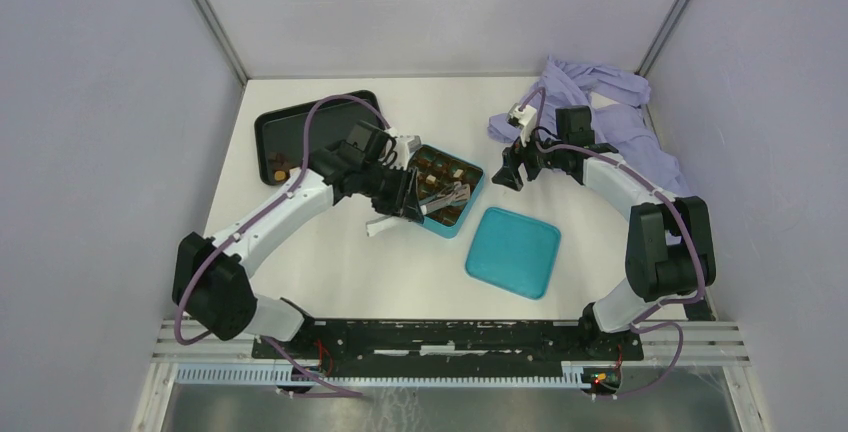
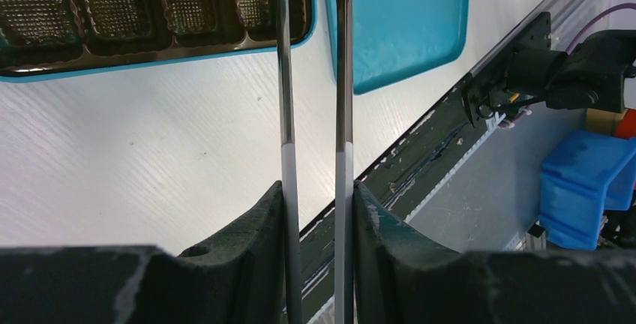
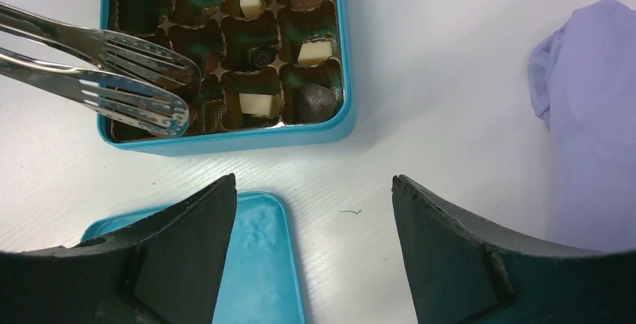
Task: Pack the chocolate
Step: Place the fake chocolate in the packing box.
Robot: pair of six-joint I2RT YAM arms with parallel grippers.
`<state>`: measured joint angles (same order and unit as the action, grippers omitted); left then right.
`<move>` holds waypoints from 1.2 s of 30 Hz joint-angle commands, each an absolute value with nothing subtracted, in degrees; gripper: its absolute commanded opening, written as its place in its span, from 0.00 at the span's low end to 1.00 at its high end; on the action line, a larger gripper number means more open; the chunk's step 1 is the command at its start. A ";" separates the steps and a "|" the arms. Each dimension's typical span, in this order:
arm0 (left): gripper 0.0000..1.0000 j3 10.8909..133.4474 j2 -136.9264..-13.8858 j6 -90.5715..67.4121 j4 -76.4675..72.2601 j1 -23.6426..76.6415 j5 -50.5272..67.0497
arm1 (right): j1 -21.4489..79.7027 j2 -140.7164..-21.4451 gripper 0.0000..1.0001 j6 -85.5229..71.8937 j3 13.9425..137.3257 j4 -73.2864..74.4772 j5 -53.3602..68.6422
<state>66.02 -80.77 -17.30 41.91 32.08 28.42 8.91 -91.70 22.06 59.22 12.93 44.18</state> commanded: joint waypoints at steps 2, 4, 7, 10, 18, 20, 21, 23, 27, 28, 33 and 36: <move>0.13 69.17 -81.74 -16.20 40.68 32.71 26.10 | 8.60 -91.80 0.82 21.62 59.16 11.27 45.97; 0.14 69.08 -82.20 -15.98 40.85 32.76 25.76 | 8.56 -91.69 0.82 21.62 59.18 11.25 45.98; 0.17 69.07 -82.81 -15.86 40.91 33.00 25.37 | 8.52 -91.69 0.82 21.62 59.24 11.25 46.05; 0.20 69.15 -83.20 -15.83 40.96 33.13 24.90 | 8.52 -91.71 0.81 21.62 59.21 11.31 46.05; 0.32 69.78 -83.25 -15.74 41.38 33.57 23.36 | 8.53 -91.73 0.82 21.53 59.24 11.25 46.23; 0.34 69.85 -83.19 -15.73 41.35 33.66 23.23 | 8.52 -91.67 0.82 21.53 59.21 11.30 46.23; 0.34 69.87 -83.23 -15.73 41.34 33.69 23.06 | 8.46 -91.68 0.82 21.53 59.23 11.25 46.23; 0.36 69.88 -83.17 -15.74 41.46 33.83 22.98 | 8.45 -91.75 0.82 21.62 59.15 11.25 46.23; 0.38 69.87 -83.08 -15.73 41.40 33.91 22.64 | 8.39 -91.64 0.82 21.62 59.01 11.26 46.23; 0.39 69.89 -83.02 -15.75 41.34 33.96 22.55 | 8.37 -91.69 0.82 21.62 59.04 11.25 46.23; 0.41 70.14 -82.88 -15.88 41.37 33.92 22.41 | 8.38 -91.80 0.82 21.62 59.12 11.29 46.40; 0.42 70.22 -82.90 -15.82 41.38 33.94 22.36 | 8.39 -91.67 0.82 21.62 59.03 11.26 46.41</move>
<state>67.26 -83.77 -17.28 42.04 33.63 22.57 8.80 -91.70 21.87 59.20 12.93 45.01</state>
